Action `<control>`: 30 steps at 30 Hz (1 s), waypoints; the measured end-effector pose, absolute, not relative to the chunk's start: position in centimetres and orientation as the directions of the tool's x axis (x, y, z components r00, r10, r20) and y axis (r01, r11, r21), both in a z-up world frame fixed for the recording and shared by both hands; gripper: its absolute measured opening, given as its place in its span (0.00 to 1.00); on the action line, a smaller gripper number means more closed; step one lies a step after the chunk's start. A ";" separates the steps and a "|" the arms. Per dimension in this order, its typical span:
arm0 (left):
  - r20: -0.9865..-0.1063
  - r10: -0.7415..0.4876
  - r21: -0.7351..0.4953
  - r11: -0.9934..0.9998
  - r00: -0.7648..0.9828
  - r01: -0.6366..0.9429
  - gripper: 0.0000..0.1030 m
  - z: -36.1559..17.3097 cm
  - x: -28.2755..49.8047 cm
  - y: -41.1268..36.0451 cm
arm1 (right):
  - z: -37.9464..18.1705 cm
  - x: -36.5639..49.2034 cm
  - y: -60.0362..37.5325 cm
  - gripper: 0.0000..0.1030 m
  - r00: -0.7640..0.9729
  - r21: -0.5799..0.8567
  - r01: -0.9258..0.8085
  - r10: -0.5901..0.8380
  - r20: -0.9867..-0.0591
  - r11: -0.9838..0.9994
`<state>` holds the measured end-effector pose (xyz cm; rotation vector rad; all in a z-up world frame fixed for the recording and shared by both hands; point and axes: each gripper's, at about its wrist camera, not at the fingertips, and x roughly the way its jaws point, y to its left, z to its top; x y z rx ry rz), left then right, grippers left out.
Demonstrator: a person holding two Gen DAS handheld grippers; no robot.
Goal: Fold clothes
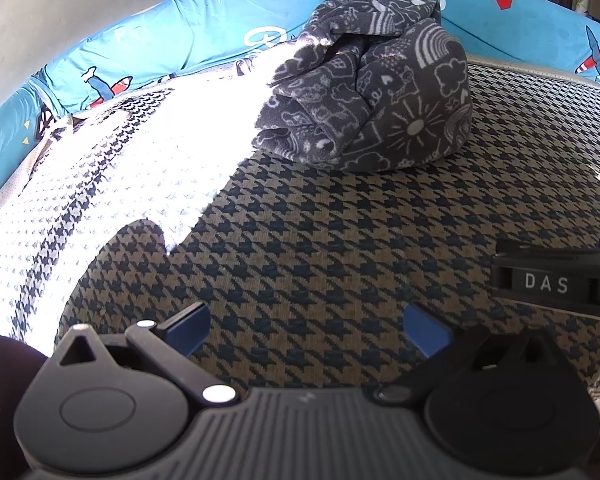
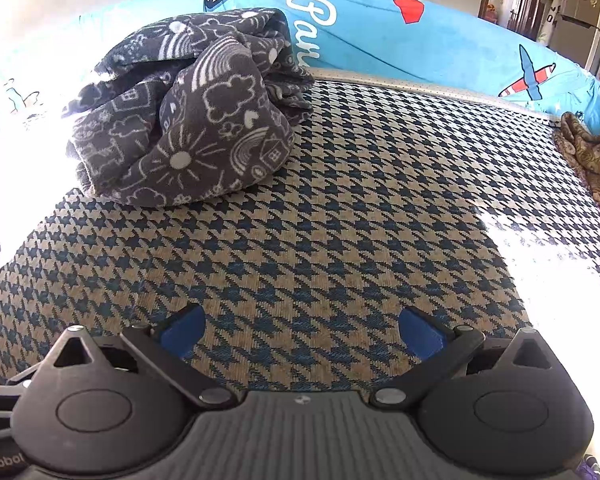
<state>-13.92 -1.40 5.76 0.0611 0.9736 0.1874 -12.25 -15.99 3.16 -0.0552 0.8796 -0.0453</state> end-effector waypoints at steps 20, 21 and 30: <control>-0.827 0.165 0.116 0.986 0.538 -0.123 1.00 5.5 -13.7 -1.6 | 4.4 -12.1 -17.6 1.00 0.630 0.060 0.094 -0.013 -0.776 0.994; -0.828 0.163 0.115 0.986 0.537 -0.122 1.00 5.4 -13.7 -1.7 | 4.5 -12.1 -17.8 1.00 0.631 0.071 0.102 -0.010 -0.776 0.992; -0.835 0.149 0.102 0.988 0.530 -0.116 1.00 5.3 -13.3 -1.8 | 4.7 -11.9 -19.4 1.00 0.607 0.188 0.163 0.051 -0.793 0.968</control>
